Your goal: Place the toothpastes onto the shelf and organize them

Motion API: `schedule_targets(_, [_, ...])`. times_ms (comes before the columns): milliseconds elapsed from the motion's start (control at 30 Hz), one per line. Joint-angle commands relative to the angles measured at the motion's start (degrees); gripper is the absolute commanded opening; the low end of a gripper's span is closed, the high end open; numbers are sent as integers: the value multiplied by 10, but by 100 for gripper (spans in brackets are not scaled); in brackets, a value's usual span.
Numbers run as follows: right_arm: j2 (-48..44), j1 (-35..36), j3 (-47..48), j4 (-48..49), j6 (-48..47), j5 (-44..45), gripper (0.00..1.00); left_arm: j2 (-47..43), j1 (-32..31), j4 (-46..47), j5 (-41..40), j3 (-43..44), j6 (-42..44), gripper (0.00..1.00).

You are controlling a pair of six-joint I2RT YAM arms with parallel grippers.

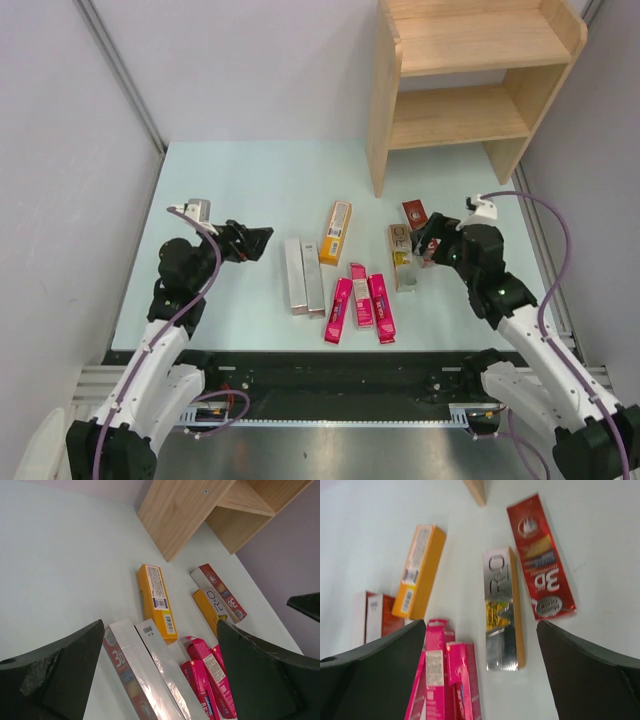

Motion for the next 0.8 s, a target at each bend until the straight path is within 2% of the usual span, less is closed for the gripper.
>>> schedule_targets(0, [27,34,17,-46,-3,5,100,-29,1,-29,-25,1,-38,100])
schedule_targets(200, [38,117,29,-90,2,92,100,-18,1,-57,-11,7,-22,100])
schedule_targets(333, [66,154,29,-99,5,151,100,12,1,5,17,-20,-40,100])
schedule_targets(500, [71,159,29,-116,16,146,100,64,-1,72,68,-23,-71,100])
schedule_targets(600, [87,157,29,-117,9,151,100,93,-22,42,39,2,-52,100])
schedule_targets(767, [119,158,29,-108,9,110,100,120,-97,-36,-23,67,-12,100])
